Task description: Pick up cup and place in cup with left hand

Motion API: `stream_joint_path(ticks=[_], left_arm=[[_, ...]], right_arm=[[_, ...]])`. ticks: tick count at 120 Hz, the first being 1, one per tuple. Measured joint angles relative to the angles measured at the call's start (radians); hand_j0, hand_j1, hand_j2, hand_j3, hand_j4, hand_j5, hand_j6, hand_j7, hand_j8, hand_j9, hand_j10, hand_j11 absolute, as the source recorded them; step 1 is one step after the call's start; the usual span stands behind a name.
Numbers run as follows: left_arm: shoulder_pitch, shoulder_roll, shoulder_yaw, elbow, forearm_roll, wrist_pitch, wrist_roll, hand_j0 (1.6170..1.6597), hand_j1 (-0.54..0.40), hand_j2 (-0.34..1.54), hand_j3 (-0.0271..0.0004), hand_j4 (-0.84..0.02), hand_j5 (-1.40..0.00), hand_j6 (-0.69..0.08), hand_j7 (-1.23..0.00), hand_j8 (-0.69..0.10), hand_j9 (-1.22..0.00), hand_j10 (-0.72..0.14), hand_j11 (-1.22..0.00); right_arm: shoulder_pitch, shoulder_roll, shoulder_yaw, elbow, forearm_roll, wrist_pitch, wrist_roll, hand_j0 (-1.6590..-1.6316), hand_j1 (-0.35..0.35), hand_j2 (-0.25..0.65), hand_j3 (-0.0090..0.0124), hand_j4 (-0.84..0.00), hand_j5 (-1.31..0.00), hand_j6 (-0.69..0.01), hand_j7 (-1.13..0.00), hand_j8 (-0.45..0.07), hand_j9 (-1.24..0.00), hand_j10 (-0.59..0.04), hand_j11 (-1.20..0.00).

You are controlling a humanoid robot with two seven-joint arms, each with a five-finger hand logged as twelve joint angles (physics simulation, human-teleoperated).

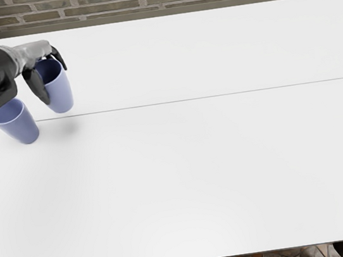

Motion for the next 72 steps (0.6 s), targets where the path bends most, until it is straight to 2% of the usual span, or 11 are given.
stream_joint_path(ticks=[37, 58, 72], left_arm=[[-0.079, 0.028, 0.032, -0.054, -0.005, -0.001, 0.0, 1.6548, -0.077, 0.07, 0.0, -0.472, -0.6, -0.328, -0.61, -0.329, -0.62, -0.459, -0.62], [-0.148, 0.045, 0.071, -0.088, -0.013, -0.001, 0.0, 1.6548, -0.082, 0.07, 0.0, -0.47, -0.6, -0.323, -0.62, -0.323, -0.62, -0.457, -0.62], [-0.172, 0.066, 0.099, -0.11, -0.015, -0.003, 0.0, 1.655, -0.092, 0.08, 0.0, -0.467, -0.61, -0.307, -0.62, -0.311, -0.62, -0.456, -0.62]], right_arm=[[0.0, 0.0, 0.0, 0.0, 0.0, 0.0, 0.0, -1.6581, -0.349, 0.0, 0.0, 0.0, 0.0, 0.0, 0.0, 0.0, 0.0, 0.0, 0.0], [0.0, 0.0, 0.0, 0.0, 0.0, 0.0, 0.0, -1.6581, -0.349, 0.0, 0.0, 0.0, 0.0, 0.0, 0.0, 0.0, 0.0, 0.0, 0.0], [0.0, 0.0, 0.0, 0.0, 0.0, 0.0, 0.0, -1.6581, -0.349, 0.0, 0.0, 0.0, 0.0, 0.0, 0.0, 0.0, 0.0, 0.0, 0.0]])
